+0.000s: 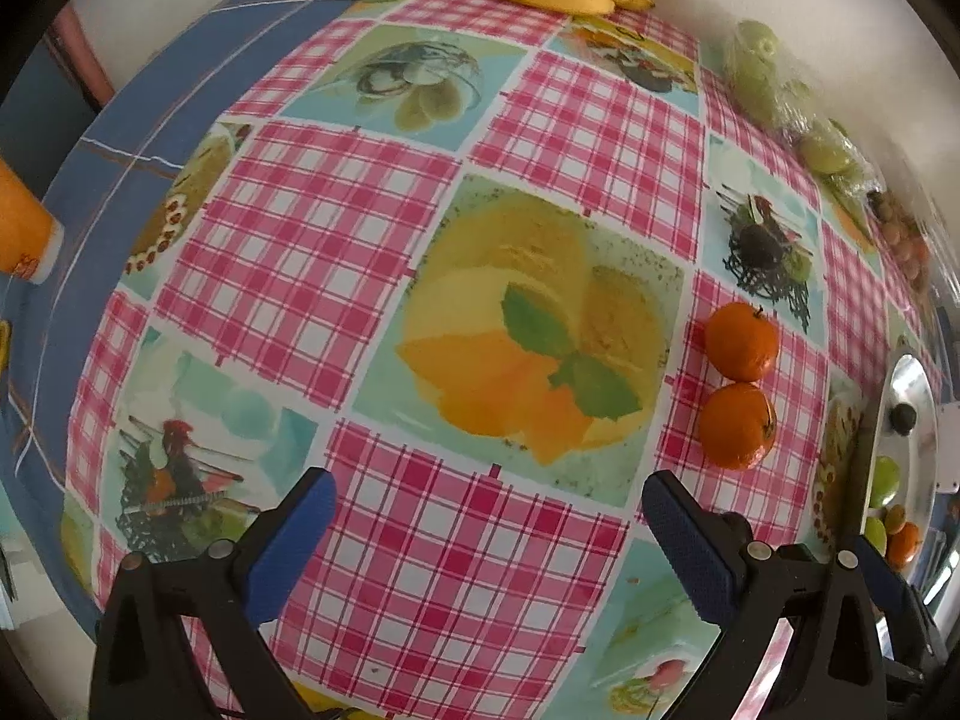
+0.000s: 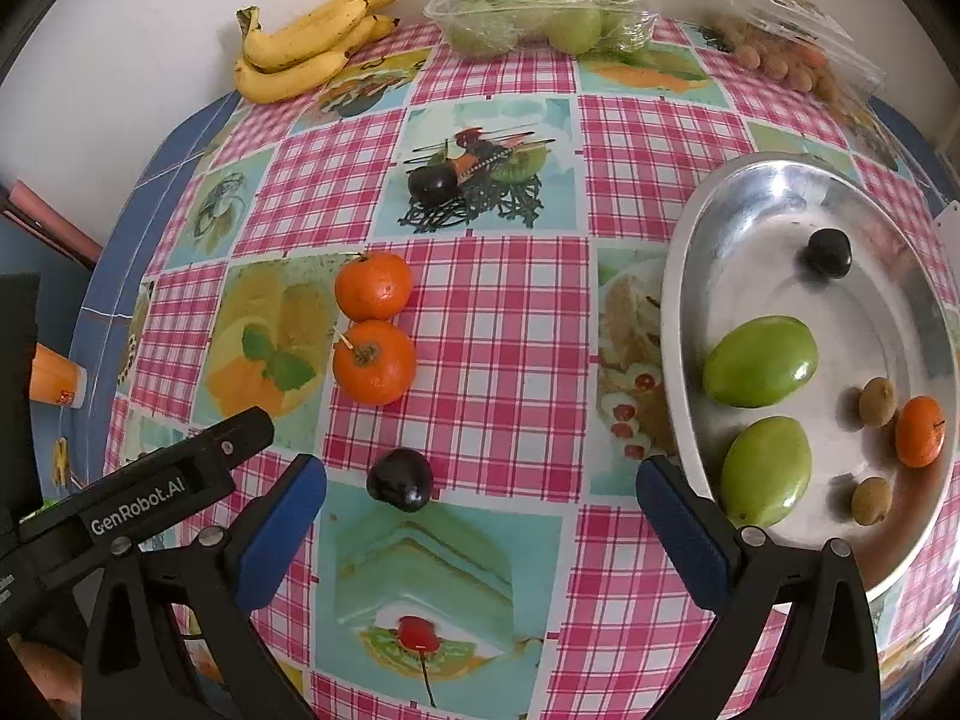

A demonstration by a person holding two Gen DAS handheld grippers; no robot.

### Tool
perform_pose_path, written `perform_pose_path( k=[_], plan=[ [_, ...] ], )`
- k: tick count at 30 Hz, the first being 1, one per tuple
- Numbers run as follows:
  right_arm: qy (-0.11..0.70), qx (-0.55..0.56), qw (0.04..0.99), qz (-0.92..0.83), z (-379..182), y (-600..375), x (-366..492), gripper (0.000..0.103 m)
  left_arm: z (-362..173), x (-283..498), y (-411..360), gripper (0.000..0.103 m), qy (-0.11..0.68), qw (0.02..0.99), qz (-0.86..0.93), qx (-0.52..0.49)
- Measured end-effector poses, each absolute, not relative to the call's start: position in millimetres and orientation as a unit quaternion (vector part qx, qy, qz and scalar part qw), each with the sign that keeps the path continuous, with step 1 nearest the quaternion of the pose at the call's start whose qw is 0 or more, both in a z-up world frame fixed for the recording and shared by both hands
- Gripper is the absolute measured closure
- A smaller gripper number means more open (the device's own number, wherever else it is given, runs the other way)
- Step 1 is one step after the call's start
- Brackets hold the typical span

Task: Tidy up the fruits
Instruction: 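Grasp the dark plum with the right gripper while the left tool moves toward the oranges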

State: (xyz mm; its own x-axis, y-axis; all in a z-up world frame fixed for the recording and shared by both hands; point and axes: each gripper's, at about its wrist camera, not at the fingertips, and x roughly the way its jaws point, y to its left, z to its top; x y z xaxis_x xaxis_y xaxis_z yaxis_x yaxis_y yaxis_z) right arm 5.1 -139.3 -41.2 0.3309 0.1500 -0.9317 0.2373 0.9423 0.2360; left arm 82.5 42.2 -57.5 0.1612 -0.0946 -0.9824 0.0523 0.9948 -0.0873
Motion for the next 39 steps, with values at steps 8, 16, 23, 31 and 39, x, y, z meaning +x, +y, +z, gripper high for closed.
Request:
perform_pose_path(
  k=[8,16,23,31,39],
  plan=[
    [0.584,0.179,0.792,-0.010,-46,-136,7,0.028,-69,91,34,0.000,0.656,0.752,-0.068,-0.021],
    [0.588,0.183,0.788,0.007,-47,-131,7,0.048,-77,99,41,0.000,0.667,0.742,-0.053,-0.036],
    [0.596,0.169,0.785,0.015,-50,-120,11,0.061,-80,101,44,0.000,0.671,0.738,-0.057,-0.043],
    [0.607,0.149,0.780,0.025,-56,-106,15,0.065,-79,94,51,0.000,0.673,0.734,-0.063,-0.066],
    [0.609,0.133,0.781,0.023,-59,-99,18,0.074,-76,94,48,0.000,0.672,0.733,-0.071,-0.078]
  ],
)
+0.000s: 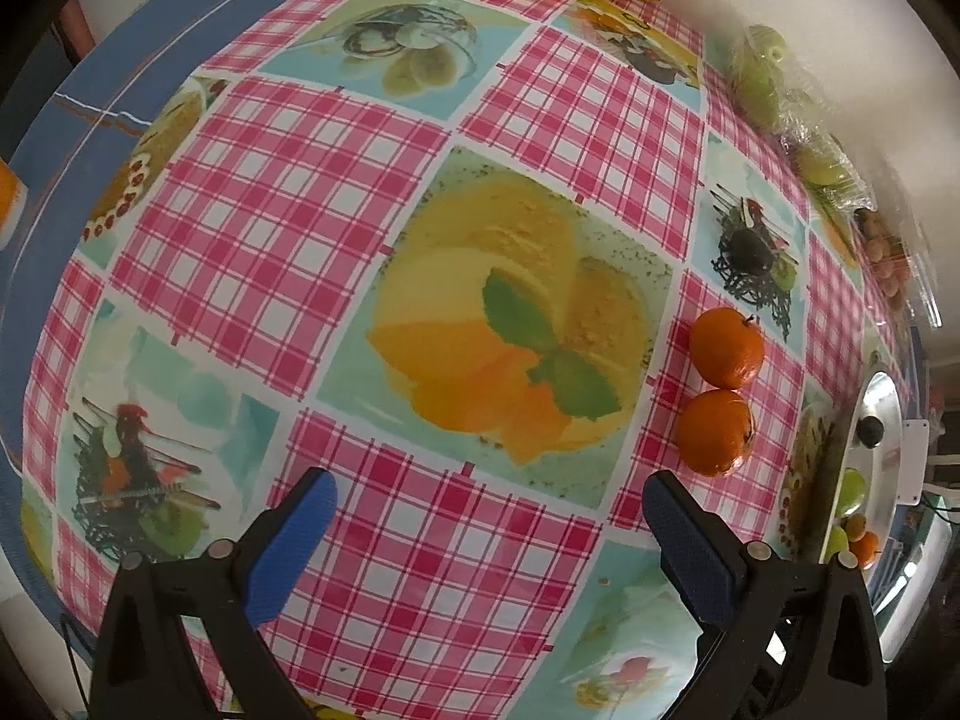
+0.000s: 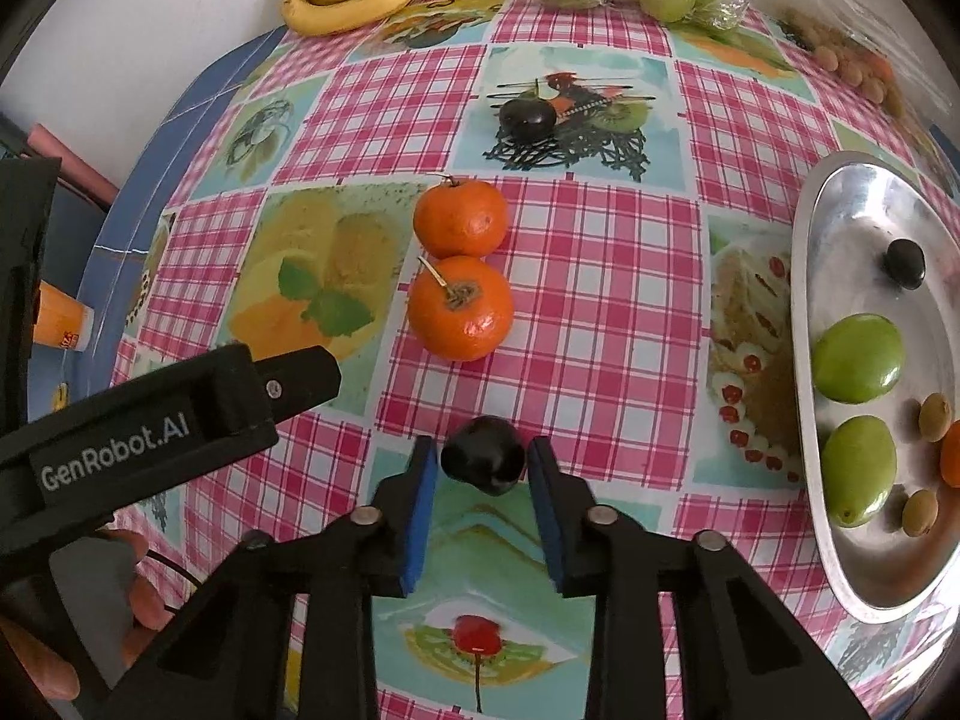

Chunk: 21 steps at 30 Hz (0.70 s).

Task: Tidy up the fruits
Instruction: 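Grasp the dark plum with the right gripper while the left tool moves toward the oranges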

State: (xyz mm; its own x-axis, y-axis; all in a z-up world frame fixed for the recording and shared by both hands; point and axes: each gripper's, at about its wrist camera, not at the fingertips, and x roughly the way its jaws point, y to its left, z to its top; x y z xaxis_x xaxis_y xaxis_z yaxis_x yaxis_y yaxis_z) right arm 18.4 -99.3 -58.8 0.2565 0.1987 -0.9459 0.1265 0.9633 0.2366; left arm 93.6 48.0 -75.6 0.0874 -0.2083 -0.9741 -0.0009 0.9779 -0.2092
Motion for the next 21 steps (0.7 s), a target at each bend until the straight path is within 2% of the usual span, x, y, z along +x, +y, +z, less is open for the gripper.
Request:
perform_pose_path(
  k=[16,21],
  plan=[
    [0.582,0.176,0.794,-0.007,-39,-138,11,0.074,-55,97,30,0.002,0.646,0.751,-0.113,-0.081],
    [0.563,0.211,0.798,-0.030,-31,-167,5,0.074,-40,101,6,0.010,0.615,0.772,-0.147,-0.067]
  ],
)
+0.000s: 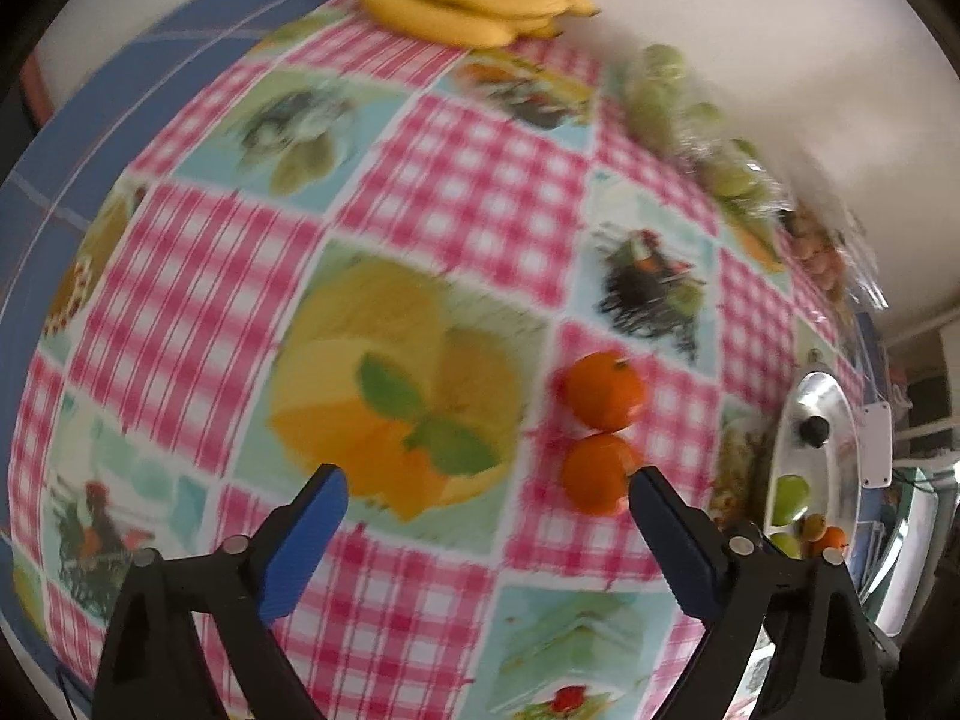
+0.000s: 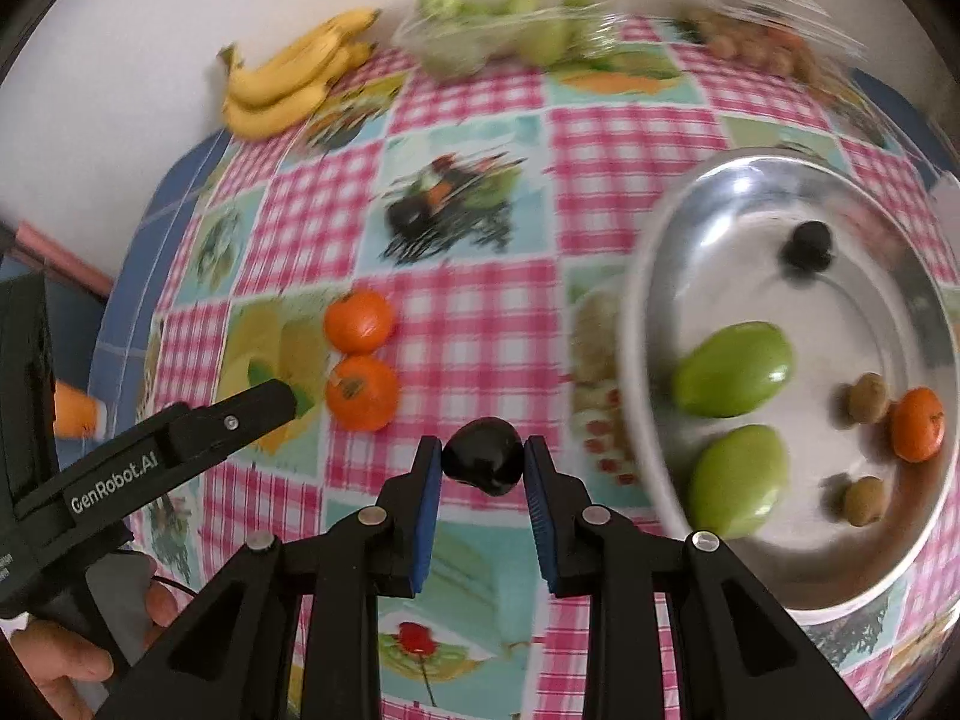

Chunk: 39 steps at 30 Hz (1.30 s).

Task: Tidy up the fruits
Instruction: 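Close the left gripper on an orange while the right gripper holds the plum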

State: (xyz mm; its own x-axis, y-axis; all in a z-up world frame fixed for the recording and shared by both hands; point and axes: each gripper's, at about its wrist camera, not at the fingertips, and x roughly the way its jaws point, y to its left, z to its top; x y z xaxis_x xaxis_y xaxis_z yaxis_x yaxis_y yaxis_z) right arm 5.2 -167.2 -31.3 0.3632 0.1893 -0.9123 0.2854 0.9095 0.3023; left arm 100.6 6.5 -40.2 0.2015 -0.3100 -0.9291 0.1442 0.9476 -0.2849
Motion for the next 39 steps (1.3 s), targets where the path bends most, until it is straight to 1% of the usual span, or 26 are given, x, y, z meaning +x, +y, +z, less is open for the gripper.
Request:
perform_pose_path(
  k=[3,4,6,8,10,12,16,19,23,24,26,31,36,39],
  plan=[
    [0.551,0.230,0.802,-0.035,-25,-180,2,0.074,-35,101,-6,0.018,0.607,0.775,-0.165,-0.064],
    [0.549,0.233,0.802,-0.036,-24,-183,1,0.074,-34,99,-12,0.019,0.605,0.776,-0.169,-0.062],
    [0.545,0.235,0.804,-0.039,-22,-186,0,0.074,-34,99,-18,0.026,0.602,0.776,-0.178,-0.060],
    [0.542,0.240,0.804,-0.039,-19,-190,-1,0.074,-33,97,-26,0.030,0.600,0.776,-0.185,-0.056],
    [0.540,0.243,0.805,-0.040,-18,-192,-2,0.074,-30,94,-26,0.030,0.598,0.778,-0.189,-0.050],
    [0.538,0.246,0.805,-0.040,-17,-195,-4,0.074,-31,93,-32,0.035,0.596,0.779,-0.191,-0.044],
    [0.537,0.251,0.804,-0.043,-16,-198,-6,0.074,-38,92,-43,0.037,0.603,0.772,-0.198,-0.030],
    [0.537,0.254,0.803,-0.046,-17,-199,-5,0.074,-44,91,-48,0.041,0.608,0.769,-0.197,-0.021],
    [0.542,0.253,0.800,-0.045,-18,-198,-6,0.074,-51,91,-53,0.043,0.614,0.766,-0.190,-0.014],
    [0.542,0.253,0.800,-0.045,-18,-198,-7,0.074,-53,91,-54,0.046,0.615,0.765,-0.188,-0.013],
    [0.543,0.252,0.800,-0.046,-19,-198,-7,0.074,-55,91,-56,0.050,0.617,0.765,-0.185,-0.011],
    [0.544,0.254,0.798,-0.048,-19,-200,-7,0.074,-57,93,-55,0.052,0.620,0.764,-0.179,-0.014],
    [0.542,0.257,0.799,-0.048,-18,-201,-8,0.074,-58,94,-56,0.062,0.621,0.764,-0.174,-0.013],
    [0.540,0.258,0.800,-0.048,-17,-201,-8,0.074,-58,94,-55,0.063,0.622,0.763,-0.173,-0.013]
  ],
)
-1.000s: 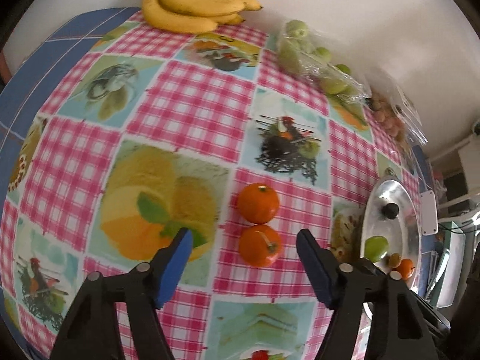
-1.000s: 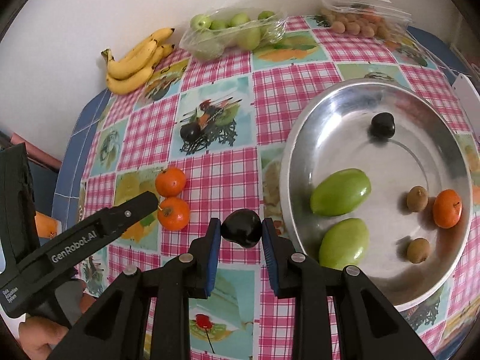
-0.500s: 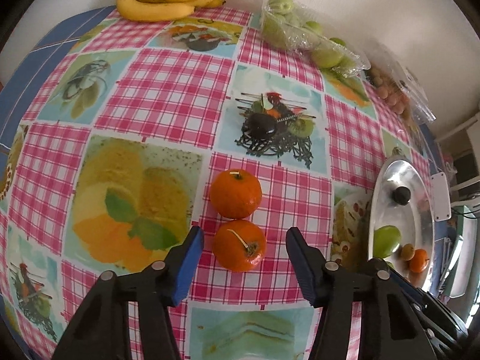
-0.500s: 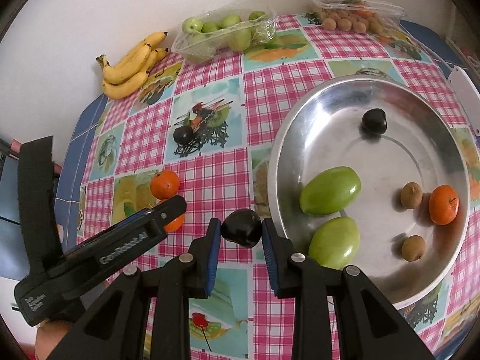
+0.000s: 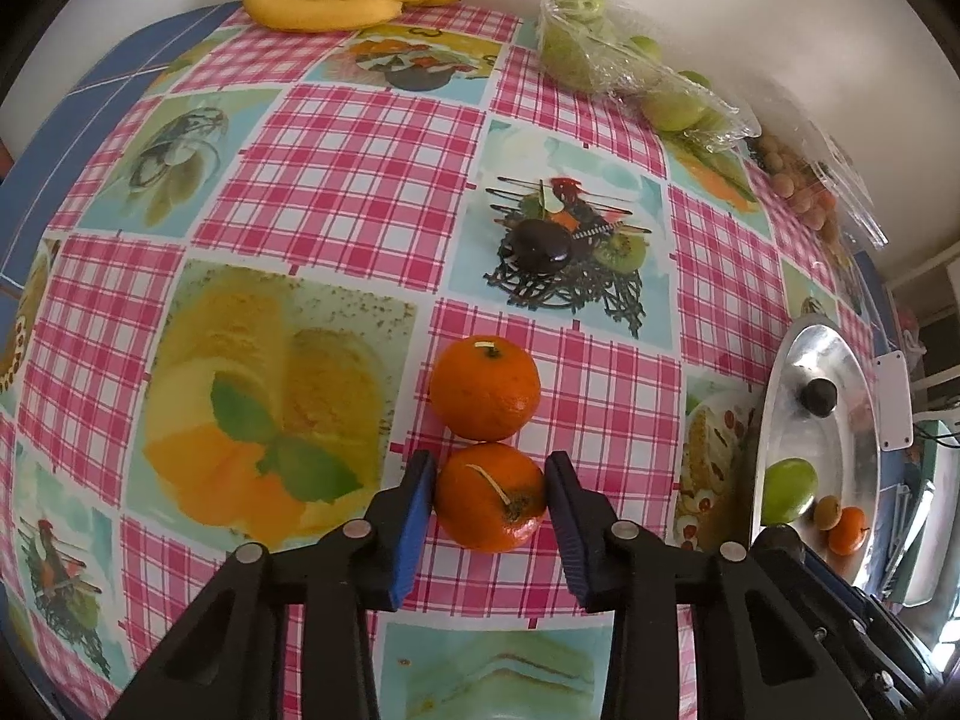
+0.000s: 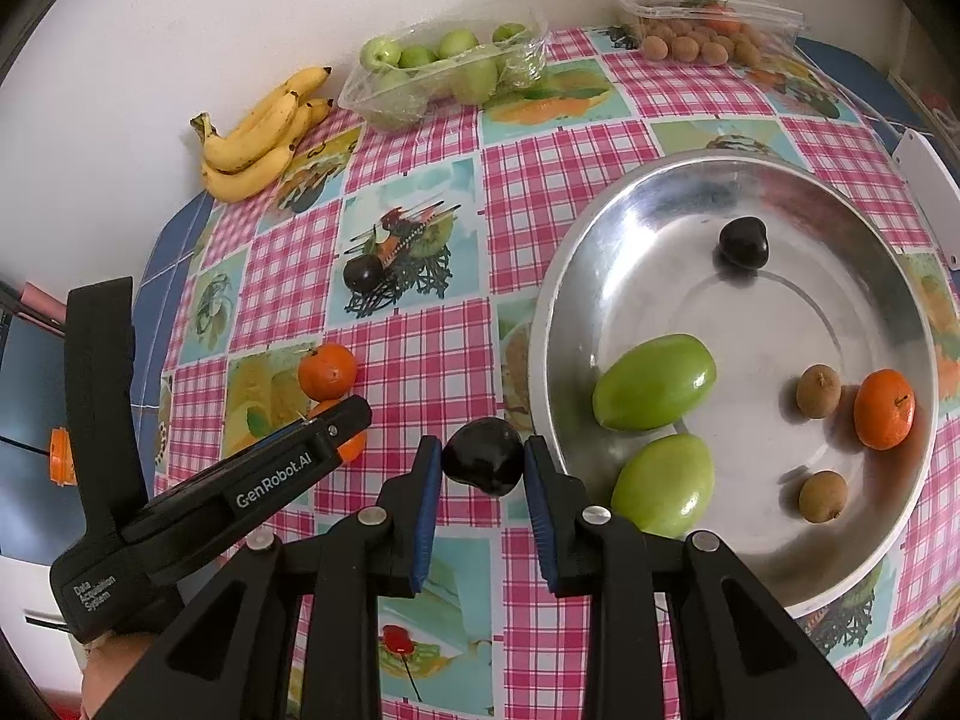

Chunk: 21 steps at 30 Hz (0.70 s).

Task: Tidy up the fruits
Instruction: 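Close the left gripper on an orange while the right gripper holds the plum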

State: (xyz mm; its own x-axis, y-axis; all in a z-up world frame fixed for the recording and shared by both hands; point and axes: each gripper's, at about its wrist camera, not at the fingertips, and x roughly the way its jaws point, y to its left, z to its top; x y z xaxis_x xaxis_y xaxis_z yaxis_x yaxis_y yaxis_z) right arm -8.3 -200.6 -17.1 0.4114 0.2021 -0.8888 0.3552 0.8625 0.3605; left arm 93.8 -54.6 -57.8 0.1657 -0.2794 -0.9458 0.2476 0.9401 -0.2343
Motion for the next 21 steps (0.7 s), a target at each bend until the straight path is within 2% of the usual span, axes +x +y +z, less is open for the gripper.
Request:
perform_pose_path(
  k=[21],
  plan=[
    [0.525,0.285,0.799,-0.071,-14,-220,-20,0.074,-6,78,-58,0.063,0.574,0.793,-0.205,-0.027]
  ],
)
